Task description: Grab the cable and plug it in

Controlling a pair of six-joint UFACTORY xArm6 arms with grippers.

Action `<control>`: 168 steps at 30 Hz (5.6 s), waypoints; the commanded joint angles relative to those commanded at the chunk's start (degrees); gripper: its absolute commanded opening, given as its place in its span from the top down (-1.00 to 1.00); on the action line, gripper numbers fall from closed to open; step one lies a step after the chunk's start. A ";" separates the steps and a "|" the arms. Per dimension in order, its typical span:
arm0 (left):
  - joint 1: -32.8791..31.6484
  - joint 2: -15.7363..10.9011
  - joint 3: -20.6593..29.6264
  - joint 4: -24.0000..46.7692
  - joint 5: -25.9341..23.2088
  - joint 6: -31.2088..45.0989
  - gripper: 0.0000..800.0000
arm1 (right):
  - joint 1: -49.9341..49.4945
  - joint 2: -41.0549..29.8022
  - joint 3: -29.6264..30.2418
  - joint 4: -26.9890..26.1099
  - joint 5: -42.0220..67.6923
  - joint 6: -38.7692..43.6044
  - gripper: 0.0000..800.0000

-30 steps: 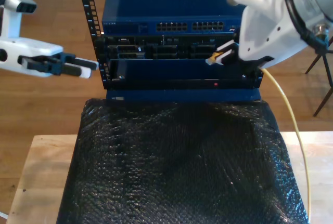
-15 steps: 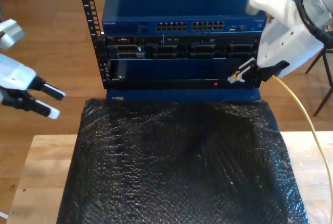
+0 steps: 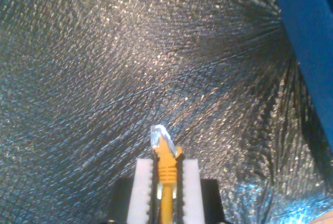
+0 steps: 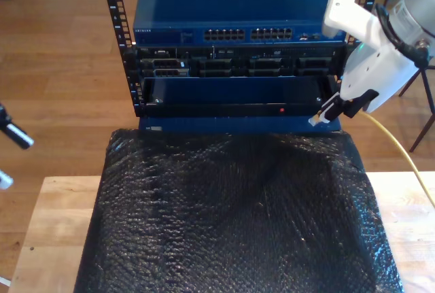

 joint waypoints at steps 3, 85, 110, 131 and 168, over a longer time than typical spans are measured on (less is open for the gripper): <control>2.90 0.00 1.23 0.53 0.00 4.13 -0.99 | -0.09 0.88 -0.18 -1.05 0.00 0.88 1.00; 43.08 -26.20 54.86 19.08 -29.01 47.47 -0.99 | 0.00 0.44 2.29 -3.78 -0.18 2.37 1.00; 45.89 -31.47 60.13 18.64 -36.04 47.21 -0.99 | 0.09 0.44 2.37 -3.78 -0.18 2.37 1.00; 44.57 -31.12 62.77 20.13 -37.98 57.93 -0.99 | 0.09 0.70 2.55 -3.69 -0.26 2.29 1.00; 44.92 -27.96 68.48 21.54 -48.44 59.52 -1.00 | 0.62 2.46 1.93 -3.43 -16.53 -1.41 1.00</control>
